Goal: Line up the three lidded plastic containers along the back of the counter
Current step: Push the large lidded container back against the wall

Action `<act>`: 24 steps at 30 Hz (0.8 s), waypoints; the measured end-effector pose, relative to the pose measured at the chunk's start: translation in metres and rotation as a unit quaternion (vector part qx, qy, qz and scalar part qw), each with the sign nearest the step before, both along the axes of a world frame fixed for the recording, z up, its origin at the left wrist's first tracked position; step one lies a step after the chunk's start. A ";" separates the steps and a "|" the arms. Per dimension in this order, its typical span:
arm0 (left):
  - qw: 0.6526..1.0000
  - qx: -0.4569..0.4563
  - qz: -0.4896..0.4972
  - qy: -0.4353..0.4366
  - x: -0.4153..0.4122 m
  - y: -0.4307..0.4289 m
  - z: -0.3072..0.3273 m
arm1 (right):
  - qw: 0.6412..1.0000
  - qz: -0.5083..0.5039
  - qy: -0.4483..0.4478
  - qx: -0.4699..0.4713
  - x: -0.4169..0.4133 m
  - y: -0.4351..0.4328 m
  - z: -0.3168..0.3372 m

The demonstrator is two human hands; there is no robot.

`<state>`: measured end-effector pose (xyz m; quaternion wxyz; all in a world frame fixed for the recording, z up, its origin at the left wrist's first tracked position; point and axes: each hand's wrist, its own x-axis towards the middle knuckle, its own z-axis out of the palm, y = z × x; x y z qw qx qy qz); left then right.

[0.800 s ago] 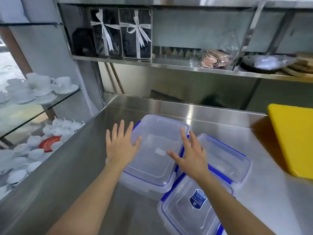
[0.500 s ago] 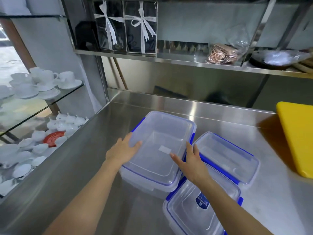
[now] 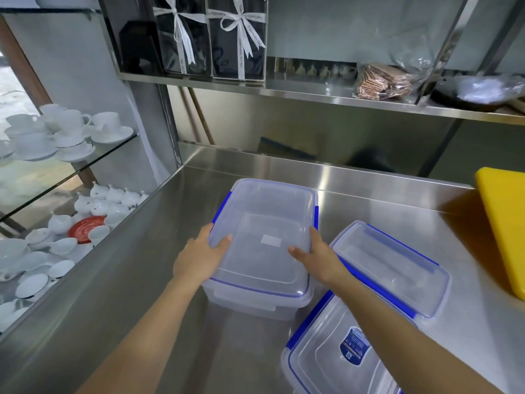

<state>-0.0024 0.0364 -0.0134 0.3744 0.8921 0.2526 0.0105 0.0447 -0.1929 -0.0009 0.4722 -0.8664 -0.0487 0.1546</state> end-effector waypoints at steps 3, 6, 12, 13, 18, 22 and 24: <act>0.999 0.040 0.004 0.030 0.005 -0.002 0.003 | 1.000 0.013 0.001 -0.005 0.012 0.002 0.002; 0.989 0.130 -0.074 -0.003 0.006 -0.004 0.015 | 0.993 0.062 -0.016 -0.095 0.011 0.003 0.000; 0.888 0.156 -0.387 0.194 0.005 0.006 0.020 | 0.897 0.298 0.001 -0.327 0.008 -0.012 0.004; 0.879 0.172 -0.396 0.203 0.007 0.007 0.019 | 0.888 0.310 0.008 -0.340 0.010 -0.013 0.007; 0.887 0.205 -0.390 0.141 0.022 0.014 0.010 | 0.898 0.301 -0.007 -0.320 0.025 -0.009 0.006; 0.915 0.184 -0.356 0.042 0.044 0.025 0.008 | 0.925 0.277 -0.031 -0.258 0.056 -0.008 0.004; 0.932 0.182 -0.313 -0.019 0.056 0.026 0.007 | 0.940 0.251 -0.044 -0.228 0.072 -0.004 0.003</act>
